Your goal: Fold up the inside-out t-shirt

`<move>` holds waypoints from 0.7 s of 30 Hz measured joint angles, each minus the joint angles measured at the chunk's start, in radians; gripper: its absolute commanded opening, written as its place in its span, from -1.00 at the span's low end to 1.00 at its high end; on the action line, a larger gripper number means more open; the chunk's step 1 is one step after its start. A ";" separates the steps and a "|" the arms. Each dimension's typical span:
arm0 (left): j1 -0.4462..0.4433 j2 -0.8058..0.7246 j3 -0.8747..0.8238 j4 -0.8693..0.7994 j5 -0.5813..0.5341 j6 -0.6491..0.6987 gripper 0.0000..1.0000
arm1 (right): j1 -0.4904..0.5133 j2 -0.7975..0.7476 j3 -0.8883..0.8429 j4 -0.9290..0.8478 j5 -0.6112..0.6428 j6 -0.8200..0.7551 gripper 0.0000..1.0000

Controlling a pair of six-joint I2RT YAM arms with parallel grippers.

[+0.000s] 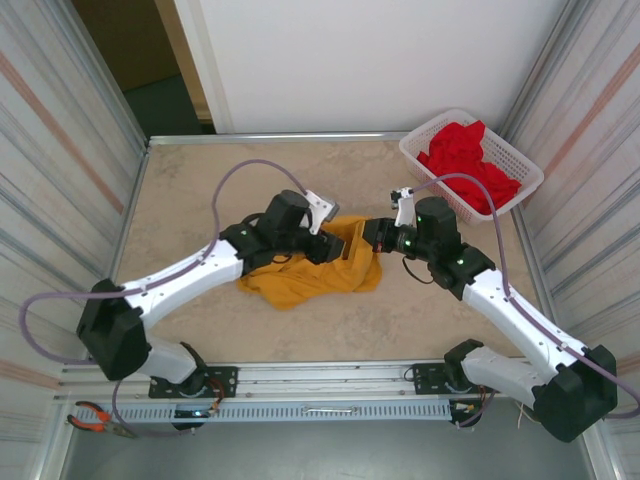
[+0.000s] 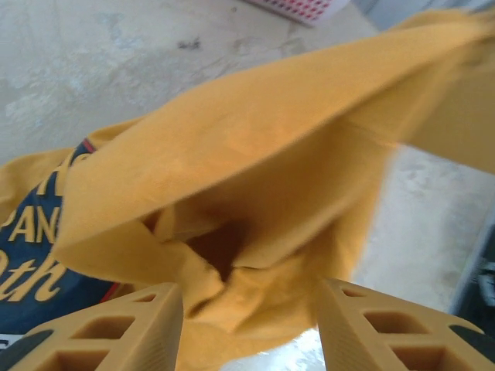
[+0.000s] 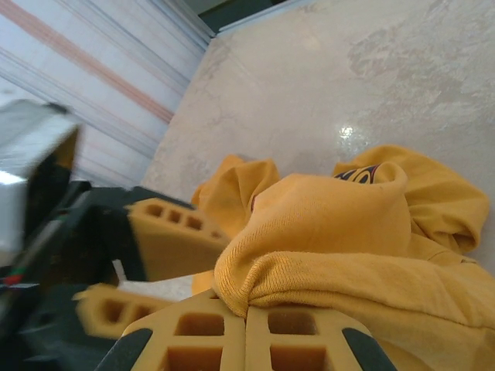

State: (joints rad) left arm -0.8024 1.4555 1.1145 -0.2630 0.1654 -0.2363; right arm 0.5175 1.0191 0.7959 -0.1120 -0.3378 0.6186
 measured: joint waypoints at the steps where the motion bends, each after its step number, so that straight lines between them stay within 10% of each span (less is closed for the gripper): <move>1: 0.000 0.029 0.002 -0.001 -0.026 -0.001 0.00 | 0.002 -0.001 0.000 -0.002 0.000 0.002 -1.00; 16: 0.003 0.277 0.113 -0.009 -0.115 -0.035 0.22 | 0.034 -0.042 0.000 -0.005 0.027 0.015 -1.00; 18: 0.003 0.303 0.135 -0.010 -0.114 -0.039 0.02 | 0.034 -0.042 0.000 -0.005 0.029 0.023 -1.00; 21: 0.011 0.340 0.151 -0.012 -0.087 -0.039 -0.79 | 0.018 -0.043 0.000 -0.005 0.030 0.028 -1.00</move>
State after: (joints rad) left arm -0.7914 1.7950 1.2659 -0.2752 0.0780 -0.2752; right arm 0.5358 0.9756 0.7959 -0.1165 -0.3077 0.6464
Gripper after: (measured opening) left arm 0.343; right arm 0.051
